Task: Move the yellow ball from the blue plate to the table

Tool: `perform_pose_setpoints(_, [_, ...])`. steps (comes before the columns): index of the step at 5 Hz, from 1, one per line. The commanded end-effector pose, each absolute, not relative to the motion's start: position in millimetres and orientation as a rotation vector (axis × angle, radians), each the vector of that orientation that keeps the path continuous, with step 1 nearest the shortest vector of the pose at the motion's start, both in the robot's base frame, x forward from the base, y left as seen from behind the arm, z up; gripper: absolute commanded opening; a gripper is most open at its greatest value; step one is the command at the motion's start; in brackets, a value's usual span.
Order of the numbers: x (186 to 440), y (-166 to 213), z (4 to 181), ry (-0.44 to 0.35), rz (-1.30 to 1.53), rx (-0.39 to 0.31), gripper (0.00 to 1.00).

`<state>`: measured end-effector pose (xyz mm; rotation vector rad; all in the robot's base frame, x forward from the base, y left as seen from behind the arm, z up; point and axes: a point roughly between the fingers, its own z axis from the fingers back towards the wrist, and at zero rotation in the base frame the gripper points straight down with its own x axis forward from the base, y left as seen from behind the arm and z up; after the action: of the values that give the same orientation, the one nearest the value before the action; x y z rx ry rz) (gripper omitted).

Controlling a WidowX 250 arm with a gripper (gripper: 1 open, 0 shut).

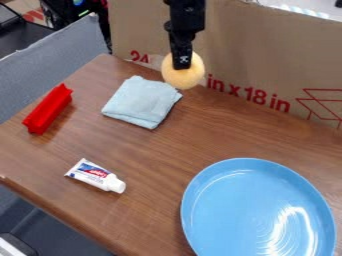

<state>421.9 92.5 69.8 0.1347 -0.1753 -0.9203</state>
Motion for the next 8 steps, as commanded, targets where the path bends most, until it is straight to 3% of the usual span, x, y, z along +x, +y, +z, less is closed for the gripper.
perform_pose_setpoints(1, [413.6,107.7,84.0,-0.222,-0.900,0.148,0.00])
perform_pose_setpoints(3, [419.1,110.4,122.4,-0.247,-0.899,0.169,0.00])
perform_pose_setpoints(6, [421.1,147.1,120.3,-0.263,-0.929,0.122,0.00])
perform_pose_setpoints(7, [414.7,149.6,142.2,-0.279,-0.942,0.108,0.00])
perform_pose_setpoints(8, [401.2,135.7,149.7,-0.270,-0.954,0.109,0.00])
